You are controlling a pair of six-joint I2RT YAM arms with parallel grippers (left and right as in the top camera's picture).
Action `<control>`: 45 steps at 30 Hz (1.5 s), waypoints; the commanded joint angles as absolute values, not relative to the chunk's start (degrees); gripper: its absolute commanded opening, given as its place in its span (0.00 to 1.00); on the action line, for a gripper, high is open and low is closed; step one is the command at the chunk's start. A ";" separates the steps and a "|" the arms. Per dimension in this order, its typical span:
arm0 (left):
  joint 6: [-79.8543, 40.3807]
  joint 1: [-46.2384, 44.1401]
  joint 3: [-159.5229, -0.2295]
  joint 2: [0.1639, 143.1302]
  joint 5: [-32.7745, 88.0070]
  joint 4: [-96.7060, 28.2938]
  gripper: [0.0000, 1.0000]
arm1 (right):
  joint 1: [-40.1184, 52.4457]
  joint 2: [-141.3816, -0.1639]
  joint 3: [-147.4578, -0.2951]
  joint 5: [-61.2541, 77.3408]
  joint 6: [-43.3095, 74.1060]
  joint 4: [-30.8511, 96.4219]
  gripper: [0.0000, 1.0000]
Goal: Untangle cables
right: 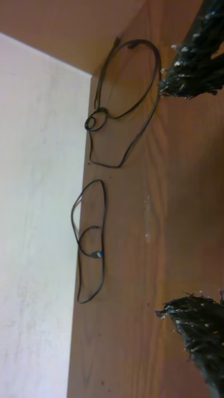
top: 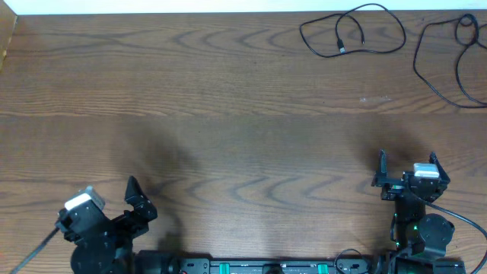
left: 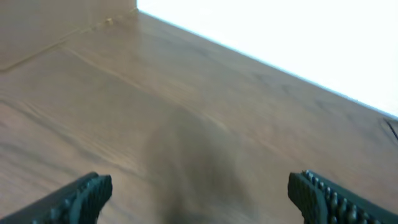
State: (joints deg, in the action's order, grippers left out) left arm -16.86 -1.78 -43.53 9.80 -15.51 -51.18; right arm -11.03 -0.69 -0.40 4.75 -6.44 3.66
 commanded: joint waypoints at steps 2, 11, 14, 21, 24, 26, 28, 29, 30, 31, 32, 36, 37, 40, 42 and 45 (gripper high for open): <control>-14.59 1.30 -35.55 5.34 -15.62 -44.91 0.98 | -11.27 -0.32 -0.30 5.08 -5.82 3.88 0.99; -10.09 2.90 -19.35 2.81 -13.17 -24.82 0.98 | -11.27 -0.32 -0.30 5.08 -5.85 3.88 0.99; -4.54 3.29 -15.46 0.97 -9.50 -20.78 0.98 | -11.27 -0.32 -0.30 5.08 -5.82 3.88 0.99; -1.69 4.49 -8.40 0.10 -6.13 -12.34 0.98 | -11.27 -0.32 -0.30 5.08 -5.85 3.88 0.99; -0.84 4.49 -4.82 0.10 -4.47 -7.44 0.98 | -11.27 -0.32 -0.30 5.08 -5.85 3.88 0.99; -0.84 4.49 -2.79 0.08 -3.33 -5.13 0.98 | -11.27 -0.32 -0.30 5.08 -5.85 3.88 0.99; -0.84 4.49 -1.23 0.08 -2.68 -3.62 0.98 | -11.27 -0.32 -0.30 5.08 -5.85 3.88 0.99; -0.82 4.49 -0.40 0.08 -2.28 -2.90 0.98 | -11.27 -0.32 -0.30 5.08 -5.85 3.90 0.99; -0.80 4.43 -0.23 0.08 -2.07 -3.49 0.98 | -11.27 -0.32 -0.30 5.08 -5.85 3.88 0.99; -0.54 4.36 -0.23 0.08 -1.89 -4.05 0.98 | -11.27 -0.32 -0.30 5.08 -5.85 3.88 0.99; 0.23 4.32 -0.23 0.08 -1.39 -4.08 0.98 | -11.27 -0.32 -0.30 5.08 -5.82 3.90 0.99; 4.12 4.05 -0.23 0.08 0.05 -4.19 0.98 | -11.27 -0.32 -0.30 5.08 -5.85 3.88 0.99; 4.80 3.84 -0.23 0.08 0.03 -4.19 0.98 | -11.27 -0.32 -0.30 5.08 -5.85 3.88 0.99; 5.80 3.22 -0.23 0.08 0.03 -4.21 0.98 | -11.27 -0.32 -0.30 5.08 -5.82 3.88 0.99; 5.80 3.18 -0.23 0.08 0.03 -4.21 0.98 | -11.27 -0.32 -0.30 5.08 -5.82 3.88 0.99; 5.76 3.18 -0.23 0.08 -0.19 -4.21 0.98 | -11.27 -0.32 -0.30 5.08 -5.85 3.90 0.99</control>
State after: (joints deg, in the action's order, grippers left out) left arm 4.49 3.42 -2.11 0.58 -0.47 -3.14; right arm -11.03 -0.67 -0.40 4.73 -6.44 3.66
